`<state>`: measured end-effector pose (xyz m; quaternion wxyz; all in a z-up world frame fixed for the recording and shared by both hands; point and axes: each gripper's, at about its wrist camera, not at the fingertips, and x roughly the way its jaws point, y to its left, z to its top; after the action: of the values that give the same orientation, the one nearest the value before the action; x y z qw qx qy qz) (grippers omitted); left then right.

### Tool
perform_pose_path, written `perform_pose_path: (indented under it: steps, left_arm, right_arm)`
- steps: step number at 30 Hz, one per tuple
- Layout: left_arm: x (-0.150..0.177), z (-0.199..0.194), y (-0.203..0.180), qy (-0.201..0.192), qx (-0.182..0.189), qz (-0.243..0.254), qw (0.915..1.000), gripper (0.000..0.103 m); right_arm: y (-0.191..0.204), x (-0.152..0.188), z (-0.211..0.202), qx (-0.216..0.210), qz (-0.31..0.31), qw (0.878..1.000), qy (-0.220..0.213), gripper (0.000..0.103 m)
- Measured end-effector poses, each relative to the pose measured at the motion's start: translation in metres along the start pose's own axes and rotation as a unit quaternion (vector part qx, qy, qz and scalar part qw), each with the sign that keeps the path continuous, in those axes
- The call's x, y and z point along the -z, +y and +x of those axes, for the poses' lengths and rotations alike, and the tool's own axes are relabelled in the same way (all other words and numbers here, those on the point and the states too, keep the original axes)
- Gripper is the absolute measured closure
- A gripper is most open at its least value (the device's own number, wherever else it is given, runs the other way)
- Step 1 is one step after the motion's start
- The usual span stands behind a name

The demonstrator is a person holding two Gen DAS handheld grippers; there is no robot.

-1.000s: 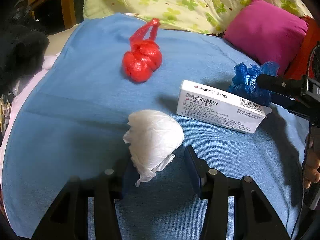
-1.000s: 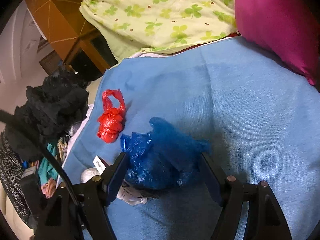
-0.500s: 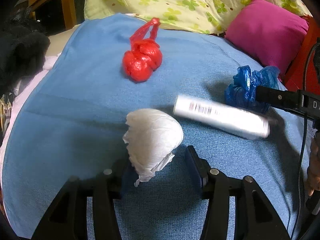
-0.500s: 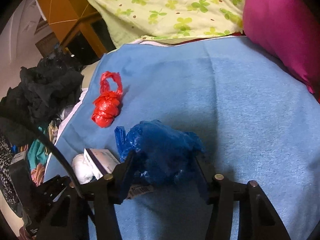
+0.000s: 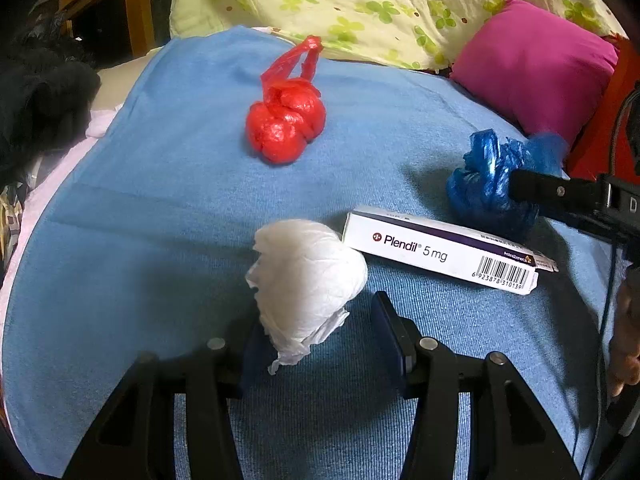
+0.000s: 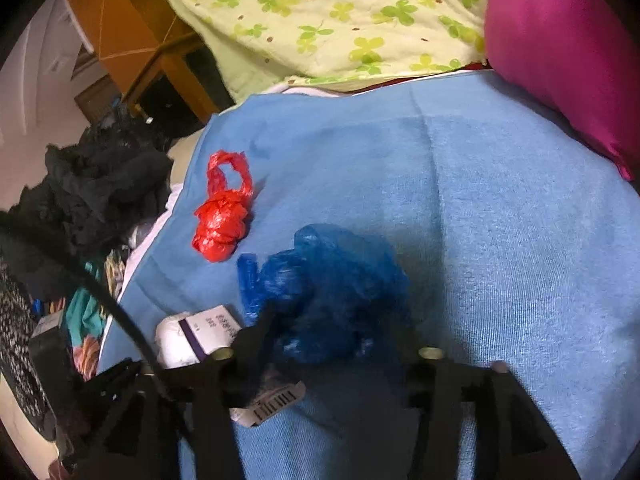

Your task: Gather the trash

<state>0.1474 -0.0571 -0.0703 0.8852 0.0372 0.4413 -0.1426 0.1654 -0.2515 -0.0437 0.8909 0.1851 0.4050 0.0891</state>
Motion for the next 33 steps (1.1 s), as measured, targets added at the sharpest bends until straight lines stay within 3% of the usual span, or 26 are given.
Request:
perform_pose_path:
  steps: [5,8,9,10,13,26,33]
  left_arm:
    - [0.001,0.000,-0.001,-0.003,0.000,0.002,1.0000,0.053]
    - [0.001,-0.003,-0.002,-0.006,0.004,0.005,1.0000,0.067]
    - [0.001,-0.003,-0.002,-0.007,0.005,0.006,0.9999,0.070]
    - [0.001,-0.004,-0.002,-0.008,0.004,0.007,0.9999,0.072]
    - [0.000,-0.006,0.001,-0.012,0.006,0.002,0.9999,0.079]
    - [-0.003,-0.016,0.019,-0.029,-0.001,-0.028,0.9992,0.080]
    - [0.012,-0.036,0.020,-0.043,-0.014,-0.032,0.9984,0.080]
  right_arm:
    - [0.002,0.000,0.000,0.001,-0.010,1.000,-0.006,0.039]
    - [0.002,-0.001,-0.004,-0.006,-0.010,1.000,-0.008,0.053]
    - [0.004,-0.001,-0.006,-0.011,-0.012,1.000,-0.009,0.064]
    - [0.007,-0.001,-0.007,-0.010,-0.015,1.000,-0.008,0.064]
    - [0.011,0.001,-0.008,-0.010,-0.020,1.000,-0.008,0.066]
    - [-0.005,0.001,-0.039,0.002,0.011,1.000,-0.028,0.067]
    - [-0.008,0.008,-0.062,0.020,0.012,0.999,-0.046,0.067]
